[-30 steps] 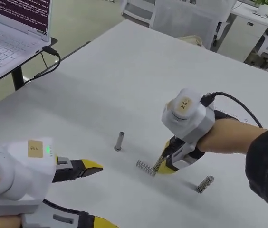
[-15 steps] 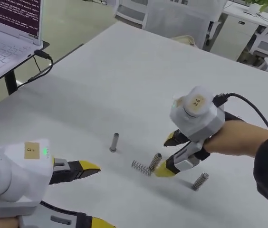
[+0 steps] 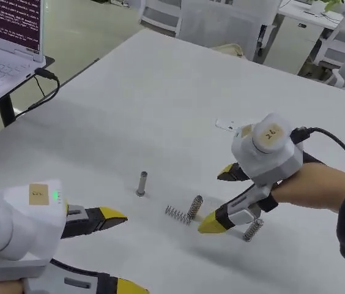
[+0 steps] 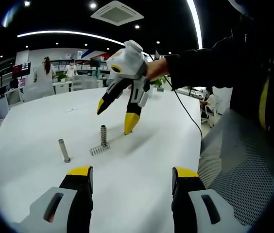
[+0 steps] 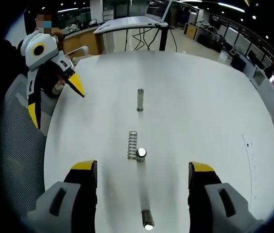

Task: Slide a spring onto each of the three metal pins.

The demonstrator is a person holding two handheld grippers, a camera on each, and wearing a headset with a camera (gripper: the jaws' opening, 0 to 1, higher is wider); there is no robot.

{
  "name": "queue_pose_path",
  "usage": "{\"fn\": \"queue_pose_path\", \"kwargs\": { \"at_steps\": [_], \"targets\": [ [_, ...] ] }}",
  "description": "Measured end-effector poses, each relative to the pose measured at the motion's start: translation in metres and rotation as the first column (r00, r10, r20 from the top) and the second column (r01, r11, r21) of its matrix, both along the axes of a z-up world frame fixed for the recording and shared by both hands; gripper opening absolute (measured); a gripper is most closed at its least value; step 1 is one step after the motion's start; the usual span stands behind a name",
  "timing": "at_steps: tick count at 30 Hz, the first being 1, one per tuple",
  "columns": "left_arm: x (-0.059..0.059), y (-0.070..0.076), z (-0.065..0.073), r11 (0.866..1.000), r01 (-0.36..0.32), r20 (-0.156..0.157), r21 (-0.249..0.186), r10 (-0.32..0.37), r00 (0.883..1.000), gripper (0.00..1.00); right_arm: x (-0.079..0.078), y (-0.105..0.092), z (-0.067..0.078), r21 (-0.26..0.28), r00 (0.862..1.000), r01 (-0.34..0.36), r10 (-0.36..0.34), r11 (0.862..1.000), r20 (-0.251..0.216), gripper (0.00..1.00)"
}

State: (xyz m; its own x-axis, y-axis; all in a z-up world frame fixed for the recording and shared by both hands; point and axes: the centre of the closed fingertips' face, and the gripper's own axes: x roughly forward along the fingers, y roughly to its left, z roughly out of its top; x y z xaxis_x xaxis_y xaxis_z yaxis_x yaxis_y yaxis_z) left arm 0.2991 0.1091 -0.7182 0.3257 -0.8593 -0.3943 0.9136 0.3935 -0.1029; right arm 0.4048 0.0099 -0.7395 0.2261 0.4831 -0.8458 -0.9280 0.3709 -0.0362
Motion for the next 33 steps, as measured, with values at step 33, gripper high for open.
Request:
{"fn": "queue_pose_path", "kwargs": {
  "at_steps": [33],
  "targets": [
    [0.02,-0.012,0.004,1.0,0.01,0.008,0.023,-0.01,1.0,0.58,-0.024,-0.063,0.041,0.277,0.948,0.261,-0.3,0.925,0.109,0.82]
  ]
}}
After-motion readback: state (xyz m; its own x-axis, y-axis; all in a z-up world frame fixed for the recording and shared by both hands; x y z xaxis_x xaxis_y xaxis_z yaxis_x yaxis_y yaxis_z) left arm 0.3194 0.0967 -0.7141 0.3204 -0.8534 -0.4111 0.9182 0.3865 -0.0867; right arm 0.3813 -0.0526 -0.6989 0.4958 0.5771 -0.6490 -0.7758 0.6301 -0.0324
